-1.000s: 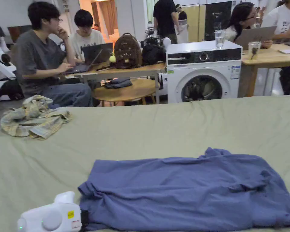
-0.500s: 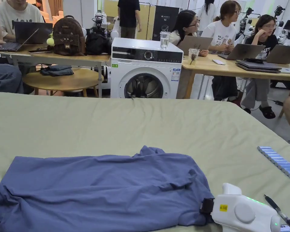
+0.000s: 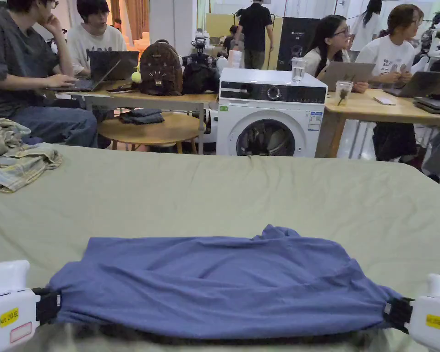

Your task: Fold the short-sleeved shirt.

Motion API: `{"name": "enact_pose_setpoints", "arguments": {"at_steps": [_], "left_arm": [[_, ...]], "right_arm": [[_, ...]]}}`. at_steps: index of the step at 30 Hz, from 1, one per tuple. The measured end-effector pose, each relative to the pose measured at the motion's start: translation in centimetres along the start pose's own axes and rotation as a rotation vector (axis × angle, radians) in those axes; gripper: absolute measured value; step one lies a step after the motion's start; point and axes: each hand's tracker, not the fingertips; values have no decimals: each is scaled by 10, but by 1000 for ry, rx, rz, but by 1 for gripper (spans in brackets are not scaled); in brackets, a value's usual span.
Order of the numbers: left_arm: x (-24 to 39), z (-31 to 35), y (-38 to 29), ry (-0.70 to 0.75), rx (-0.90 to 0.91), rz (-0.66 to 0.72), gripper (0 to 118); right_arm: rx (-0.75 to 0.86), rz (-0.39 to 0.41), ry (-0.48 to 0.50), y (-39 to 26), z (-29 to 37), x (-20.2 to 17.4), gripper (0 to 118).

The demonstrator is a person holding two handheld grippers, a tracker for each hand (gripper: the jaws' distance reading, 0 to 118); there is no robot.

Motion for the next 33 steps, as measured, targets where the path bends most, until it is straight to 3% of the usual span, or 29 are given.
{"name": "enact_pose_setpoints", "arguments": {"at_steps": [6,15,16,17,18,19,21,27,33], "left_arm": [[-11,37,-42,-35,-47,-2,0],[-9,53,-99,-49,-123,0,0],[-10,50,-99,-50,-125,7,0],[-15,45,-100,-56,-133,27,10],[-20,41,-100,-61,-152,43,30],[-21,39,-99,-63,-161,57,41],[-22,47,-98,-100,-125,67,44],[16,79,-55,-49,73,-113,46],[53,63,-9,-74,175,-119,46]], "right_arm": [[-14,-68,21,-41,54,37,0],[-60,28,-37,-94,82,42,0],[-65,55,-32,-95,78,44,6],[-62,93,-56,-95,73,47,29],[-55,115,-72,-97,72,46,54],[-47,136,-70,-97,73,47,62],[-21,141,-58,-95,81,46,61],[140,295,-13,-60,103,3,61],[147,366,120,-30,72,-72,61]]}}
